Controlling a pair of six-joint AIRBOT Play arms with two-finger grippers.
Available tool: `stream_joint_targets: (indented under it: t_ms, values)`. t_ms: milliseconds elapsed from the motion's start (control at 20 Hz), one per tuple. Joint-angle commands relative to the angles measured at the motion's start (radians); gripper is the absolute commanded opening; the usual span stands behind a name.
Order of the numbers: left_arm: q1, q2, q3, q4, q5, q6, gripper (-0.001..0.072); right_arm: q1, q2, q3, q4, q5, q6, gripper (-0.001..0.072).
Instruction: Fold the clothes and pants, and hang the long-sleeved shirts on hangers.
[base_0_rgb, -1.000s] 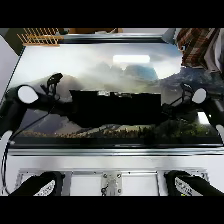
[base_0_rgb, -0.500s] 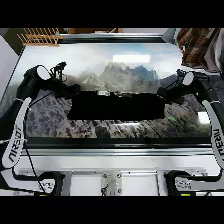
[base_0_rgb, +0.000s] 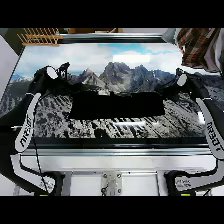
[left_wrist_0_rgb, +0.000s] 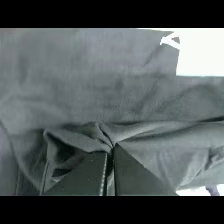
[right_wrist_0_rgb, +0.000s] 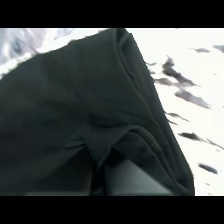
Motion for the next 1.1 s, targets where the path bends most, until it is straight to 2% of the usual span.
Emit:
stream_joint_targets:
  t_ms: [0,50,150,250,300,350,400,550,600,700,950,1050]
  values:
    - [-0.016,-0.008,0.006,-0.006,0.075,-0.001,0.0448,0.002,-0.014,0.002,0.075,-0.100,-0.003,0.0453]
    - [-0.014,-0.006,0.006,-0.024,0.088,-0.001,0.0567,-0.001,-0.014,0.005,0.103,-0.122,-0.037,0.0659]
    - [0.005,0.010,0.006,-0.092,0.110,-0.003,0.0567,-0.026,-0.010,0.030,0.165,-0.115,-0.112,0.0650]
    - [0.027,0.051,0.005,-0.143,0.111,-0.003,0.0565,-0.093,0.017,0.043,0.277,-0.069,-0.299,0.0649]
    - [0.028,0.077,0.005,-0.146,0.098,-0.002,0.0426,-0.138,0.028,0.043,0.330,-0.015,-0.403,0.0649]
    - [0.027,0.105,-0.001,-0.149,0.087,0.000,0.0186,-0.193,0.032,0.042,0.363,0.062,-0.491,0.0650]
    - [0.021,0.130,-0.011,-0.148,0.082,0.001,0.0010,-0.244,0.031,0.035,0.373,0.126,-0.549,0.0650]
    - [-0.035,0.200,-0.080,-0.151,0.095,0.000,0.0014,-0.389,0.024,-0.054,0.385,0.174,-0.615,0.0659]
    - [-0.061,0.214,-0.107,-0.151,0.106,0.000,0.0014,-0.428,0.010,-0.093,0.422,0.174,-0.644,0.0707]
    - [-0.117,0.228,-0.155,-0.152,0.130,0.000,0.0014,-0.477,-0.040,-0.150,0.539,0.174,-0.737,0.0720]
    - [-0.228,0.225,-0.190,-0.158,0.184,-0.028,0.0014,-0.445,-0.183,-0.156,0.721,0.188,-0.830,0.0720]
    - [-0.255,0.225,-0.190,-0.158,0.218,-0.040,0.0014,-0.395,-0.202,-0.156,0.739,0.184,-0.837,0.0720]
